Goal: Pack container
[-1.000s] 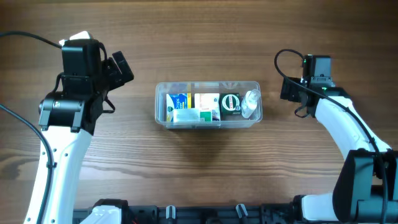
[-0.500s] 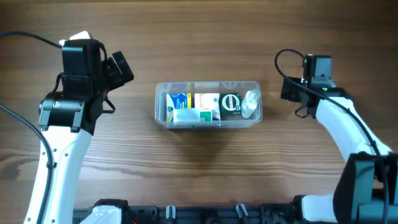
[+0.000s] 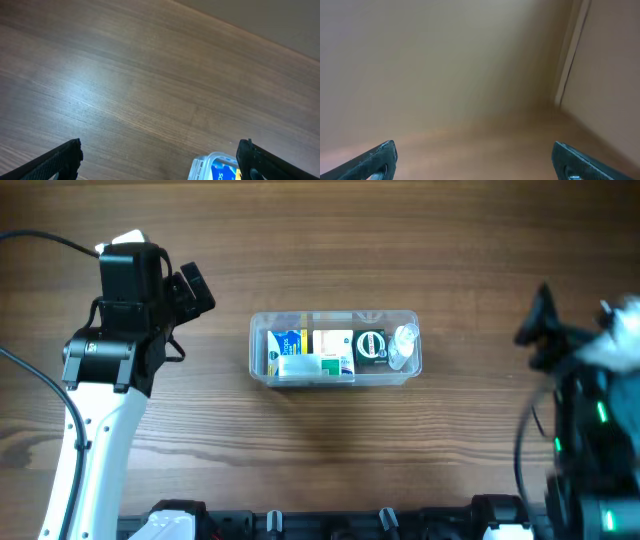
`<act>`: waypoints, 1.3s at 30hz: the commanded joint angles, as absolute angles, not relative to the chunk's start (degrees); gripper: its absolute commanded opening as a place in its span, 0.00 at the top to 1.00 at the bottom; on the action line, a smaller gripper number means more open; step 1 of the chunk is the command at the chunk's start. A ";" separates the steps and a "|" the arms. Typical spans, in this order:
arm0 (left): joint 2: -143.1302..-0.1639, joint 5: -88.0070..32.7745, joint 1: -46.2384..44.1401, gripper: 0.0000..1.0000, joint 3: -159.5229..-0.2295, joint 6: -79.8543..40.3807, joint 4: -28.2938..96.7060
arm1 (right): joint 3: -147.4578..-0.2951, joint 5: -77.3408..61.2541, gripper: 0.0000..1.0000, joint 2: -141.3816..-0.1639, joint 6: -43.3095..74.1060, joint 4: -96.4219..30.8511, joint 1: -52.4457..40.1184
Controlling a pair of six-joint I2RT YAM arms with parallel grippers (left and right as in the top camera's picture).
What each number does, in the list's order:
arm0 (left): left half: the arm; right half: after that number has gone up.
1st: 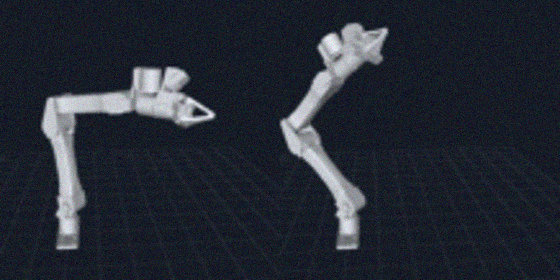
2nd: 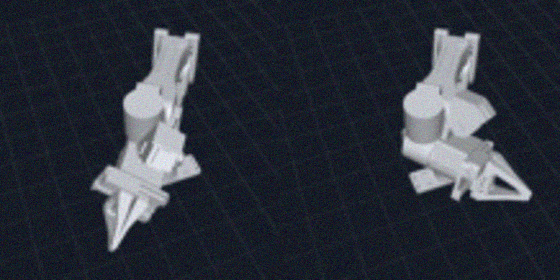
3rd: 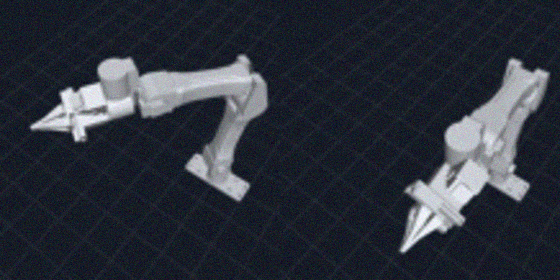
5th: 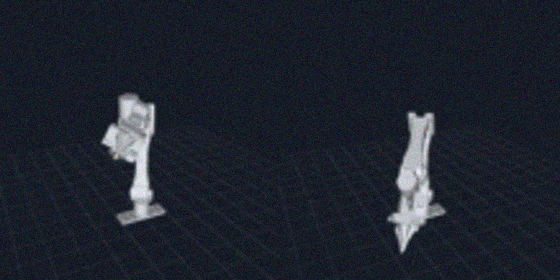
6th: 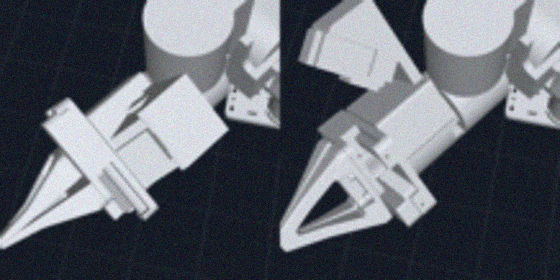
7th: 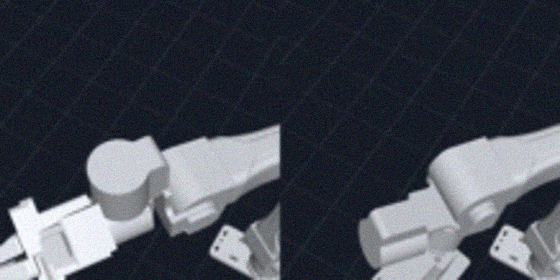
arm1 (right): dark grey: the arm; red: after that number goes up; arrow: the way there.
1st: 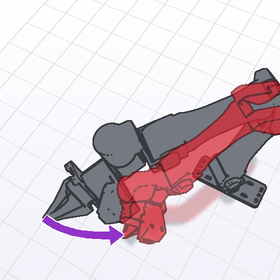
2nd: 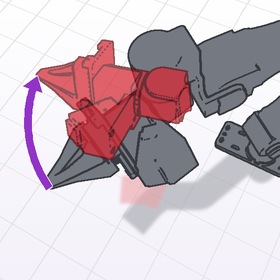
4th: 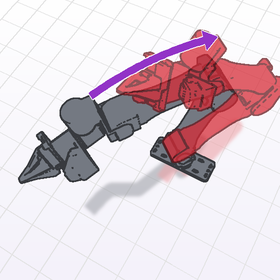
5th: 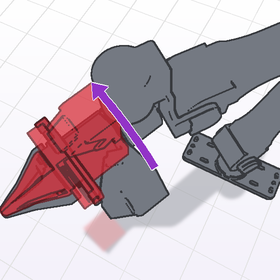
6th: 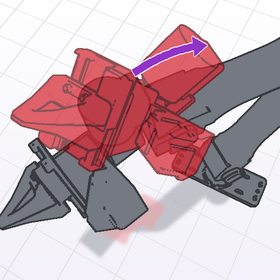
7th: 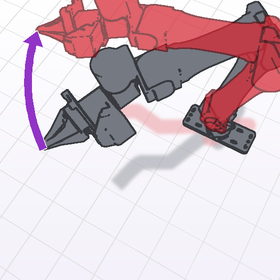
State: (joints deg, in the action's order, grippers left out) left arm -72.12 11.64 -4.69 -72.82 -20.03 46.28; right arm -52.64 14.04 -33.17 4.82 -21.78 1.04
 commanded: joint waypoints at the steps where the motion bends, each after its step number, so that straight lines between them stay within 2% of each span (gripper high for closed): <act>1: -72.16 12.49 -4.32 0.00 -73.19 -19.77 46.15 | -52.80 15.00 0.00 -23.90 4.51 -21.82 0.69; 5: -72.16 12.49 -4.32 0.00 -73.19 -19.77 46.15 | -52.80 18.13 0.00 -16.40 3.66 -24.29 0.60; 7: -72.16 12.49 -4.32 0.00 -73.19 -19.77 46.15 | -52.80 22.06 0.00 -12.64 3.01 -30.96 0.58; 13: -72.16 12.49 -4.32 0.00 -73.19 -19.77 46.15 | -52.73 22.06 0.00 -10.59 2.96 -54.70 -0.80; 16: -72.16 12.49 -4.32 0.00 -73.19 -19.77 46.15 | -51.48 22.57 0.00 -8.47 -0.30 -53.98 -0.80; 21: -72.16 12.49 -4.32 0.00 -73.19 -19.77 46.15 | -38.79 17.54 0.00 -0.32 0.19 -40.95 -0.78; 28: -72.16 12.51 -4.32 0.00 -73.19 -19.77 46.15 | -14.87 -1.58 0.00 -0.47 0.19 3.11 -0.73; 31: -72.16 12.49 -4.32 0.00 -73.19 -19.77 46.15 | -4.03 -7.07 0.00 -0.19 0.25 15.86 -0.73; 36: -72.16 12.49 -4.32 0.00 -73.19 -19.77 46.15 | -0.32 -9.08 0.00 -0.19 0.08 15.18 -0.73; 39: -72.16 12.49 -4.32 0.00 -73.19 -19.77 46.15 | -0.30 -9.08 0.00 -0.19 -0.01 7.53 -0.73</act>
